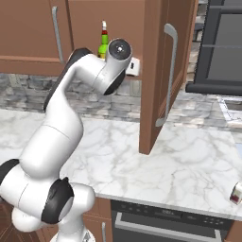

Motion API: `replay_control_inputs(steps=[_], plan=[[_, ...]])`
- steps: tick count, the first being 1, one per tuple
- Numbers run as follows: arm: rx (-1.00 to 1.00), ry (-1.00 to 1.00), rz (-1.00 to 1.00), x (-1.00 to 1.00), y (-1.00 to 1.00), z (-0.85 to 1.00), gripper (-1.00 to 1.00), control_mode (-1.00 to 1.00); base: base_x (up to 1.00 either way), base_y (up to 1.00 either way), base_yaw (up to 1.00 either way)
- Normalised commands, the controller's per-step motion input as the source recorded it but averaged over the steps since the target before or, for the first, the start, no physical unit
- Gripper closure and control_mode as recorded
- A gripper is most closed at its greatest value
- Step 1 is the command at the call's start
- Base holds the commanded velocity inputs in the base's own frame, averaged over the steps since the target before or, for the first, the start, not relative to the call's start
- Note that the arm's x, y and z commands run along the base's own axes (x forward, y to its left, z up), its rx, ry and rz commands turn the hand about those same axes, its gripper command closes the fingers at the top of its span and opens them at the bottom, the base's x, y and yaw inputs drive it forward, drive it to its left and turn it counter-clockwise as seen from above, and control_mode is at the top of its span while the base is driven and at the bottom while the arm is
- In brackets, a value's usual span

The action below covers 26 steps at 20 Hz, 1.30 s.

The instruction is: Open the cabinet. Pick the spray and place it next to the sink. Then close the cabinet.

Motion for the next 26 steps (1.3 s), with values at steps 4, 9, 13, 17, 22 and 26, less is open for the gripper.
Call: replay_control_inputs(steps=[4,9,13,17,22,26], plan=[[0.00,0.00,0.00,0.55,0.00,0.00,-1.00,-1.00,0.00,0.00,0.00],[0.00,0.00,0.00,0.44,0.01,0.00,-1.00,-1.00,0.00,0.00,0.00],[0.00,0.00,0.00,0.49,0.06,0.00,-1.00,-1.00,0.00,0.00,0.00],[0.00,0.00,0.00,0.34,0.07,0.03,-1.00,-1.00,0.00,0.00,0.00],[0.00,0.00,0.01,0.01,0.21,0.15,-1.00,-1.00,0.00,0.00,0.00],[0.00,0.00,0.02,0.00,0.23,0.07,-1.00,-1.00,0.00,0.00,0.00]])
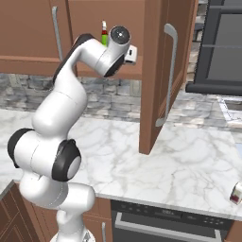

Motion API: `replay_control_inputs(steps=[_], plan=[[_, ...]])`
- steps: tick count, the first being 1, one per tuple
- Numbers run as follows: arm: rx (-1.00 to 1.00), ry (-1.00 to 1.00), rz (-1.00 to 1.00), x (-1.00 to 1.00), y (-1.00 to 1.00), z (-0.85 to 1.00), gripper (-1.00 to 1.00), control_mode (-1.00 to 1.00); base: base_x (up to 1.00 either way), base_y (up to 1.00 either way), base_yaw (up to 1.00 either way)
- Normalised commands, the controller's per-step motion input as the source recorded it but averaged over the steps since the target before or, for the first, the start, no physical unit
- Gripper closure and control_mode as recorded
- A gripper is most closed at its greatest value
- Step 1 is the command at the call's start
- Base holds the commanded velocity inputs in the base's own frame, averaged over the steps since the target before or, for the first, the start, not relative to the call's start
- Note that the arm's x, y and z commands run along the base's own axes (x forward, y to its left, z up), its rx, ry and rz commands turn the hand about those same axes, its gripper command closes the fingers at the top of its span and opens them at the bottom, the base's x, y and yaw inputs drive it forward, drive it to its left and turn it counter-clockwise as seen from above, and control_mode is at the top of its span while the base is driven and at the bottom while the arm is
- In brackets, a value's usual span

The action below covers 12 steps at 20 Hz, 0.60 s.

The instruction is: Open the cabinet. Pick the spray and place it next to the sink. Then close the cabinet.

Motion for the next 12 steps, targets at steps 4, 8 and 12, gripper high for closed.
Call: replay_control_inputs(steps=[4,8,12], plan=[[0.00,0.00,0.03,0.00,0.22,0.01,-1.00,-1.00,0.00,0.00,0.00],[-0.03,-0.01,0.03,0.00,0.18,0.00,-1.00,-1.00,0.00,0.00,0.00],[-0.02,-0.04,0.03,0.00,0.19,0.02,-1.00,-1.00,0.00,0.00,0.00]])
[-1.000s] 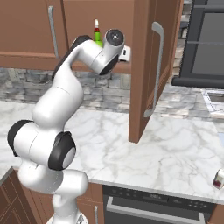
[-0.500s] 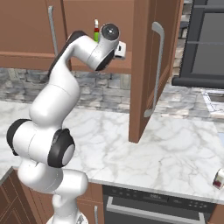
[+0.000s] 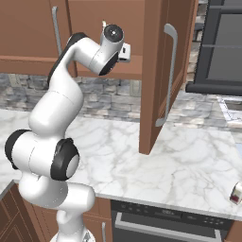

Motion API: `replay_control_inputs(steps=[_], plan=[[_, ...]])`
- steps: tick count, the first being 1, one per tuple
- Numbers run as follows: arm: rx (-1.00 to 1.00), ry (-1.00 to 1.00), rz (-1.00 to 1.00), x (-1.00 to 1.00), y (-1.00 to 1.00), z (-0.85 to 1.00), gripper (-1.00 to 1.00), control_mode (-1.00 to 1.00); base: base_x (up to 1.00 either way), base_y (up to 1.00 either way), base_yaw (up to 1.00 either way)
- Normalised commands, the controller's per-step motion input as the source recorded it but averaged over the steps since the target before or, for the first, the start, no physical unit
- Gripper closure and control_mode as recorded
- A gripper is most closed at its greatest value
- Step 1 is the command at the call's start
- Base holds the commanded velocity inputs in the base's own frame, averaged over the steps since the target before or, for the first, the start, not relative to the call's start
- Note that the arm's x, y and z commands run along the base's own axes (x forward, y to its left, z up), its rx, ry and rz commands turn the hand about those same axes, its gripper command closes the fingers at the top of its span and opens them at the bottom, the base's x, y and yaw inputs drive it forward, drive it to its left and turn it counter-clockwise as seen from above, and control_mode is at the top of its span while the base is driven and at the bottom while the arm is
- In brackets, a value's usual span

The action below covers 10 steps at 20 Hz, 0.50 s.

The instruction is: Open the cabinet. Pick the spray and place it next to the sink. Then close the cabinet.

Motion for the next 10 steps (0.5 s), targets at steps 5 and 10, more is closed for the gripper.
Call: replay_control_inputs(steps=[5,10], plan=[[-0.03,-0.06,0.01,0.00,0.10,0.16,-1.00,-1.00,0.00,0.00,0.00],[-0.04,-0.05,0.00,0.00,0.03,0.20,-1.00,-1.00,0.00,0.00,0.00]])
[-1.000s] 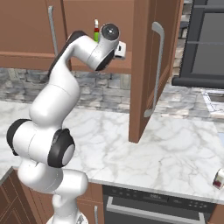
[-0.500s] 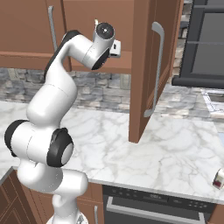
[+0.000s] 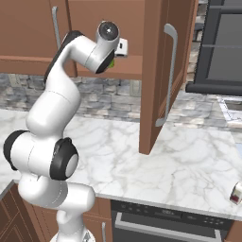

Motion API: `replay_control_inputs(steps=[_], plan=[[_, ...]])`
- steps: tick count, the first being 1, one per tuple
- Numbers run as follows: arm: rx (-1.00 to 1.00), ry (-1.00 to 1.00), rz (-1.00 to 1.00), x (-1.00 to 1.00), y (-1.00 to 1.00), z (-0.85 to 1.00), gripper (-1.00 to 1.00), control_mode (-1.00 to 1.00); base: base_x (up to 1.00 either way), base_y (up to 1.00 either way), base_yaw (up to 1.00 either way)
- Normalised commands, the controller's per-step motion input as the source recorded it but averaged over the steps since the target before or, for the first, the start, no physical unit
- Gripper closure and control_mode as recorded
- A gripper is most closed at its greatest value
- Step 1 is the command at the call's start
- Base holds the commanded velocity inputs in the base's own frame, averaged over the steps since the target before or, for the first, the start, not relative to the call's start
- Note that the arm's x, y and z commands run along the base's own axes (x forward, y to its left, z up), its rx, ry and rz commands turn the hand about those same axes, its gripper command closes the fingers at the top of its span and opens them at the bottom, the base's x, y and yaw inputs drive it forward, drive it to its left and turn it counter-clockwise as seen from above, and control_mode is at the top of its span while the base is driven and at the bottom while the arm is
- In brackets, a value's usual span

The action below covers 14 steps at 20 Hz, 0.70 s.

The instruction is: Open the cabinet. Pick the spray and place it next to the sink. Then close the cabinet.

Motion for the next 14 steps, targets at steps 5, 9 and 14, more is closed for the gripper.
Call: replay_control_inputs(steps=[5,9,14], plan=[[-0.04,-0.02,0.00,0.07,0.00,0.05,-1.00,-1.00,0.00,0.00,0.00],[0.00,-0.01,0.00,0.00,0.05,0.30,-1.00,-1.00,0.00,0.00,0.00],[0.00,0.00,0.00,0.00,0.03,0.33,-1.00,-1.00,0.00,0.00,0.00]])
